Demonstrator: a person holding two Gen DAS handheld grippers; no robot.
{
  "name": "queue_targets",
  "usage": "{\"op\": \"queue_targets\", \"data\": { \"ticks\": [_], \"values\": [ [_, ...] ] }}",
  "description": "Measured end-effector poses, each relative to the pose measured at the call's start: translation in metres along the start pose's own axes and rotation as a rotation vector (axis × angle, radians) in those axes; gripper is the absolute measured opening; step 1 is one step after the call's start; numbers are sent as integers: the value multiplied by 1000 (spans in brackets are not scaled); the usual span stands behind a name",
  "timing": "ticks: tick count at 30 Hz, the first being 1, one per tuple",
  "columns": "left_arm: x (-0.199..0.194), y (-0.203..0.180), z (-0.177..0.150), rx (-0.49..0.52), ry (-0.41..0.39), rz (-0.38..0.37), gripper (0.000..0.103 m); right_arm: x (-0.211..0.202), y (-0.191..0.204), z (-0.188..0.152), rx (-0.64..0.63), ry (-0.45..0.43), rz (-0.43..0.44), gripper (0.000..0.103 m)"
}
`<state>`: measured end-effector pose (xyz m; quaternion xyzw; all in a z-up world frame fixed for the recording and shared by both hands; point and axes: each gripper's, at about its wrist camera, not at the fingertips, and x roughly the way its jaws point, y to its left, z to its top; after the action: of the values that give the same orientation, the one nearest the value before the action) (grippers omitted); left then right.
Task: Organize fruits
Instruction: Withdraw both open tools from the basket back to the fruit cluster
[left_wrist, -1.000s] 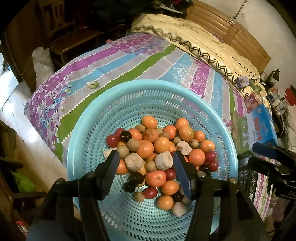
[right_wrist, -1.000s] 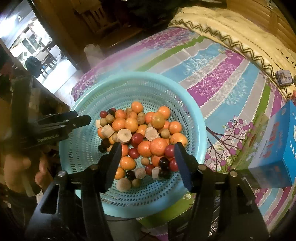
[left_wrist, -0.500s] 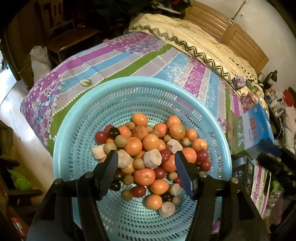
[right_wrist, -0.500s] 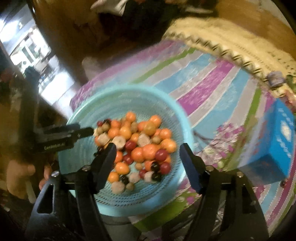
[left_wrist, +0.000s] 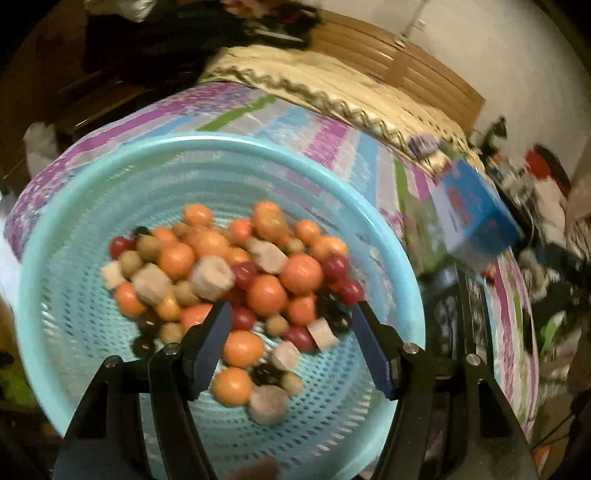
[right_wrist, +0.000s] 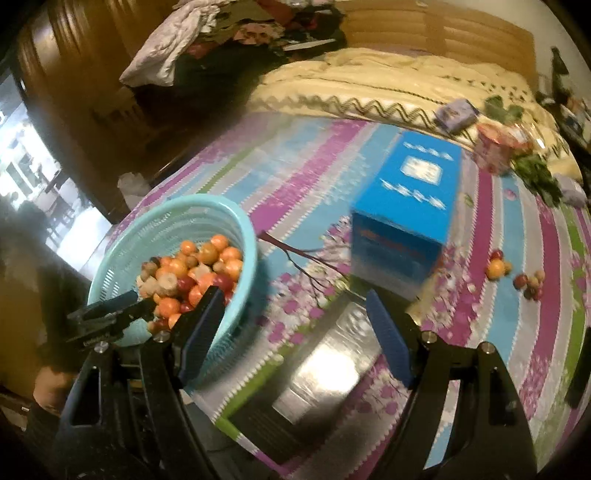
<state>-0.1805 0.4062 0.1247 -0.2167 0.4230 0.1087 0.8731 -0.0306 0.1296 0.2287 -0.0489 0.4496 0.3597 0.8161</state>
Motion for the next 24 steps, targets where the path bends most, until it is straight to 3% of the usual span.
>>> {"op": "queue_targets", "data": {
  "ticks": [3, 8, 11, 16, 24],
  "values": [
    [14, -16, -6, 48, 19, 12, 69, -2, -13, -9, 27, 8, 4, 80],
    [26, -38, -13, 158, 22, 132, 69, -11, -30, -21, 46, 5, 12, 80],
    [27, -43, -12, 151, 3, 182, 69, -14, -40, -25, 67, 0, 18, 80],
    [26, -58, -16, 102, -18, 169, 69, -19, -54, -35, 78, 5, 22, 80],
    [29, -115, -28, 136, -35, 108, 68, -27, -80, -48, 128, 9, 15, 80]
  ]
}}
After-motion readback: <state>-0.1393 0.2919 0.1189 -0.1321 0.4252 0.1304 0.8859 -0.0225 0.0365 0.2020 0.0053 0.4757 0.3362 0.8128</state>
